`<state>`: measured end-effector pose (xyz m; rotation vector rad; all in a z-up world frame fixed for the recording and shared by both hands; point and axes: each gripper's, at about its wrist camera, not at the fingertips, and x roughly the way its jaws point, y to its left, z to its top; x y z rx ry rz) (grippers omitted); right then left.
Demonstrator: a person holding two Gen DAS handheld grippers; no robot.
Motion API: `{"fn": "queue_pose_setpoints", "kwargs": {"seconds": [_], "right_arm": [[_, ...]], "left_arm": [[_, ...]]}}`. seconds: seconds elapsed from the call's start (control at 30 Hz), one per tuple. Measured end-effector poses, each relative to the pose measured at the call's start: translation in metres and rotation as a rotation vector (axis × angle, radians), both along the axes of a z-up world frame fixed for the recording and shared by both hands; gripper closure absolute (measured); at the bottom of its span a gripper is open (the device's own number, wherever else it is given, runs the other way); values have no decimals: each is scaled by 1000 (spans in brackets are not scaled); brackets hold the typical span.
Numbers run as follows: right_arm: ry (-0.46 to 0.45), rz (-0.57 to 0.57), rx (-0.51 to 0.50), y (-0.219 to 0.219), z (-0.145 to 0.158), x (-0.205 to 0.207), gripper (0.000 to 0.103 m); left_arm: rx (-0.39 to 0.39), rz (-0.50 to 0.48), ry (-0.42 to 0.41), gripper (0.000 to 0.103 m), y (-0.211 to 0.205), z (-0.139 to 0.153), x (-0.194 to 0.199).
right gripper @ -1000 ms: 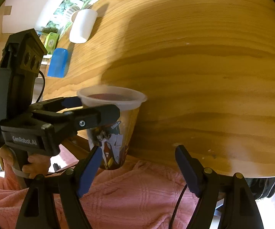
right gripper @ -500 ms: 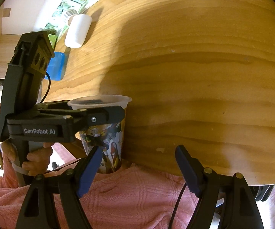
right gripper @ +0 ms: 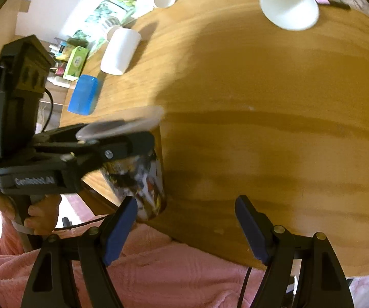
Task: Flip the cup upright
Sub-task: 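Grasp the printed cup with the left gripper while the right gripper holds it, then rotate the printed cup rim-up with the left gripper and lower it toward the desk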
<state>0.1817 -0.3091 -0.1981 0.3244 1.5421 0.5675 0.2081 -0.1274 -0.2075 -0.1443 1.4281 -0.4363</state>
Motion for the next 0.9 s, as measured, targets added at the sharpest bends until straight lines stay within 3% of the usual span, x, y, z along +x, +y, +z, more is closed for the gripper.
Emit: {"fn": "queue_pose_setpoints", "kwargs": {"seconds": [0.23,0.47,0.73,0.9], "right_arm": [[-20,21,-16,7,1,-3,24],[-18,9,-33,3,-1,-6,24],[-21,4,-39,4,0,-8,24],[-21,2,-44,3,0,-8,24]], "left_arm": [[-18,56,-197,21,17,27,-4],[62,42,-457,21,7,44,-17],[128,0,-610,21,3,32,-36],[120,-11,-619,21,1,24,-39]]}}
